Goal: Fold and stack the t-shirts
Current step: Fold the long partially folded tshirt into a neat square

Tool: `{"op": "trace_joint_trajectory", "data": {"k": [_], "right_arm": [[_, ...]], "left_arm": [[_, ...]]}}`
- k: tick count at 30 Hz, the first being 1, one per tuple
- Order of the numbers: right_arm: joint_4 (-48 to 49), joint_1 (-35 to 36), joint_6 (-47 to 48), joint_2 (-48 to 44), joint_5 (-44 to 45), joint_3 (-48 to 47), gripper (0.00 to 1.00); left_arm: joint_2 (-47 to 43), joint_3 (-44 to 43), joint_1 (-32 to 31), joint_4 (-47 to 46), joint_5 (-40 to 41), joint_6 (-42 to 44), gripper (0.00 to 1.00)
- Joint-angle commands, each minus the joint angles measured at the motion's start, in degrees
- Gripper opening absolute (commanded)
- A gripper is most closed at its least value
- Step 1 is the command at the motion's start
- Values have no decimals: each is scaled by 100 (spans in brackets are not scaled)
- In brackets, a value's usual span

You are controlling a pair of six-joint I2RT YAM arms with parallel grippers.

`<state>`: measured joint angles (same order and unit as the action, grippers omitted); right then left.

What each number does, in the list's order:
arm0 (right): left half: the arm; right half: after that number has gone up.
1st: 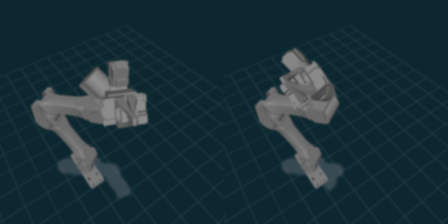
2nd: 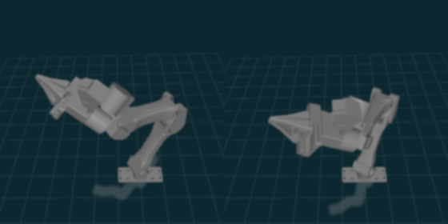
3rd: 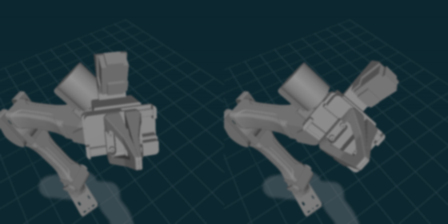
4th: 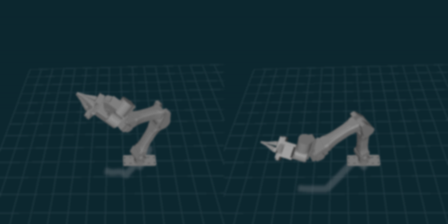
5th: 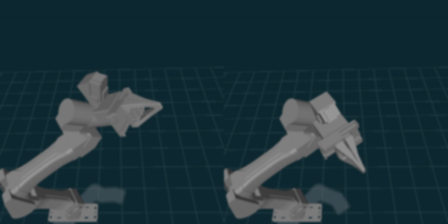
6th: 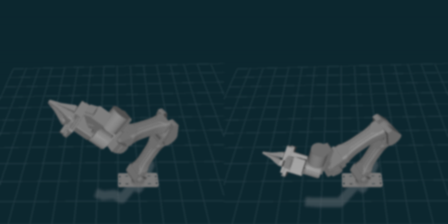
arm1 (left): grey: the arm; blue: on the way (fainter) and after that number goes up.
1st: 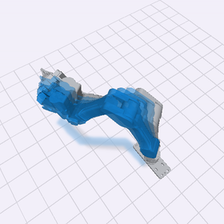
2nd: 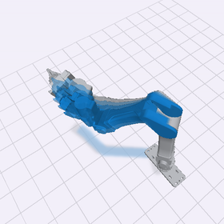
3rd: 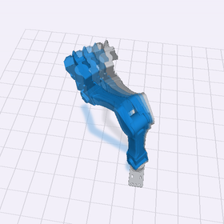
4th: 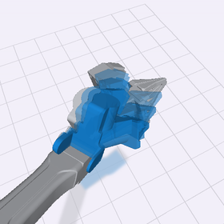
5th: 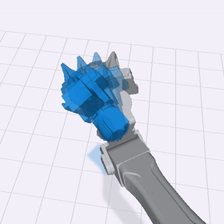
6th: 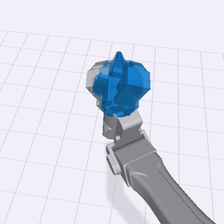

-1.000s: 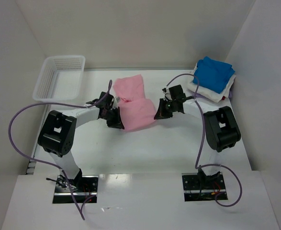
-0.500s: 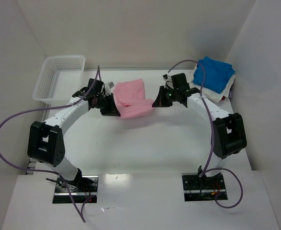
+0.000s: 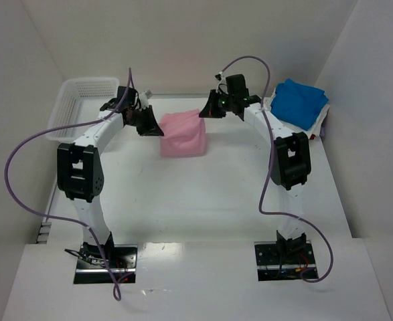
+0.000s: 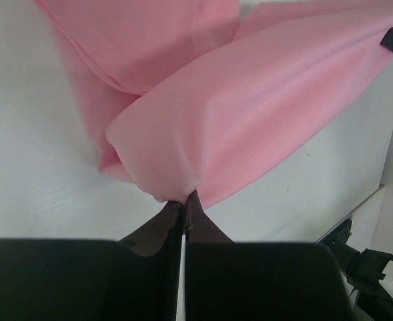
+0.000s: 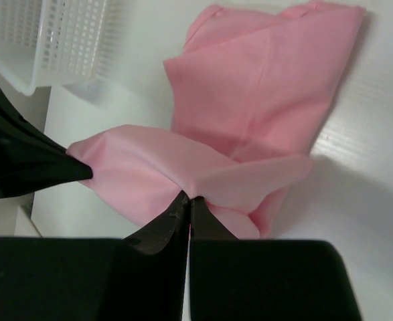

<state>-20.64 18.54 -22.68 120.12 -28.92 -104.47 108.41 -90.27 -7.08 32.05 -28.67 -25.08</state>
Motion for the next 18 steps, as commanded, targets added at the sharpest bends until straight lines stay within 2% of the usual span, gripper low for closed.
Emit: {"op": "trace_joint_trajectory", "data": {"k": [1,3,7,8,9,11,12,13,15,16,18], "right_arm": [[139,-53,-49,436,16,-825,0],[139,-53,-96,788,62,-1107,0],[73,-105,-219,1445,124,-2008,0],[17,-105,-219,1577,128,-2158,0],[11,-105,-223,1710,176,-2310,0],[-50,-109,-272,2075,180,-2719,2],[-106,-158,-277,2191,224,-2871,3],[-110,-161,-345,2331,168,-3175,6],[-212,-211,-408,2725,115,-3536,12],[-213,-211,-473,2854,115,-3840,14],[-273,-211,-477,3170,115,-4126,19]], "left_arm": [[491,-637,83,47,-244,214,1],[804,-902,145,47,-244,214,1],[1288,-1495,389,-24,-402,161,10],[1403,-1641,453,-24,-402,157,23],[1611,-1924,454,-24,-402,109,31],[1807,-2187,506,-24,-402,109,39],[1941,-2316,506,-24,-397,109,60],[2000,-2527,510,-24,-319,109,67],[2079,-2697,572,-114,-253,109,74],[2079,-2702,629,-177,-253,109,80],[2079,-2850,682,-357,-325,109,82]]}}
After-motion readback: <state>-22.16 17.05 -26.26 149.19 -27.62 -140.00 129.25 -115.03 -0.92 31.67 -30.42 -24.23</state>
